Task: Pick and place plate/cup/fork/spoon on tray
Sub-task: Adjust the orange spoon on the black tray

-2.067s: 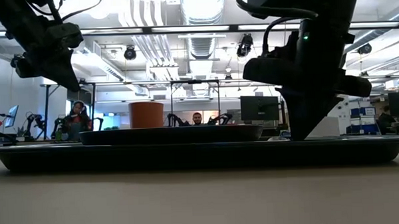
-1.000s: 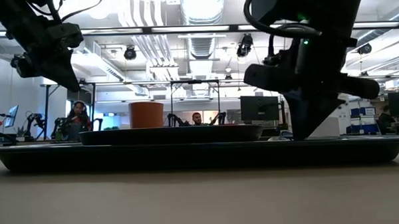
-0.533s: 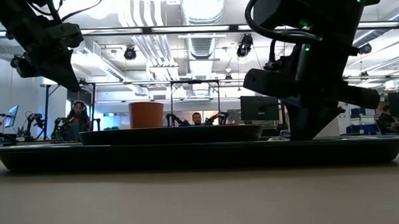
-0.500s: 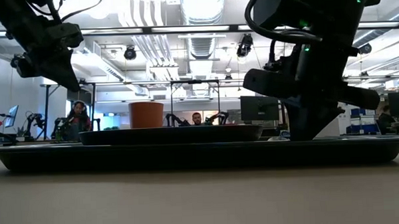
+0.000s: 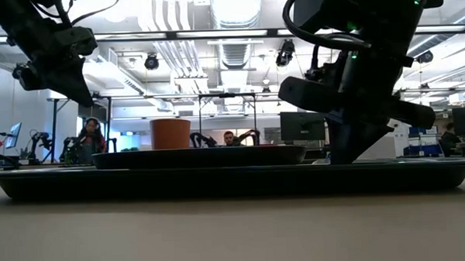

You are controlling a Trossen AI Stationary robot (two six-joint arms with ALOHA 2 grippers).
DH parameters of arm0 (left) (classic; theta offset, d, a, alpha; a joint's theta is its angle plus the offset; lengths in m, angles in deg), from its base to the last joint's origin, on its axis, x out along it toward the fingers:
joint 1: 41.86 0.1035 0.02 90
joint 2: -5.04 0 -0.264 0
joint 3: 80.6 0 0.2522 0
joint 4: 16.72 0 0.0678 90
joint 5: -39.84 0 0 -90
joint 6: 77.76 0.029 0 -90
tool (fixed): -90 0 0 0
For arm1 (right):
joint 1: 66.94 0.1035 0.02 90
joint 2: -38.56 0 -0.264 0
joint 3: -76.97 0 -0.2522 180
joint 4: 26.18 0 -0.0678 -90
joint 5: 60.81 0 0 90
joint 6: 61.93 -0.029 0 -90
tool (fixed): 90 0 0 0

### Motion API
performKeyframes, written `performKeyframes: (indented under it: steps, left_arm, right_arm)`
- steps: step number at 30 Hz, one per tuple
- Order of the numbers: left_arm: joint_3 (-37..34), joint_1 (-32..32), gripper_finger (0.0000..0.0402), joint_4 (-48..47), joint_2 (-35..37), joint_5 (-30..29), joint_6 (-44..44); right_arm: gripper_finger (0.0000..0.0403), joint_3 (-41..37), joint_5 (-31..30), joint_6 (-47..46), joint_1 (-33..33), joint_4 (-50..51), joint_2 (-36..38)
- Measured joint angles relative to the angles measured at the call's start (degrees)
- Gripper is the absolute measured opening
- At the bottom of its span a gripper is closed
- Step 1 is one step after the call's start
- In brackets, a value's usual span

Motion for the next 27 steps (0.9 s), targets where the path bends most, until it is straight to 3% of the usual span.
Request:
performKeyframes:
  steps: [9,17,27]
  left_arm:
    - [0.0,0.0,0.0,0.0,0.0,0.0,0.0]
    - [0.0,0.0,0.0,0.0,0.0,0.0,0.0]
    - [0.0,0.0,0.0,0.2,-0.2,0.3,-0.1]
  right_arm:
    - [0.0008,0.0,0.2,1.1,0.0,3.9,0.0]
    - [0.0008,0.0,3.5,3.5,0.2,-9.2,-0.9]
    - [0.0008,0.1,4.0,4.7,0.2,-10.1,-2.4]
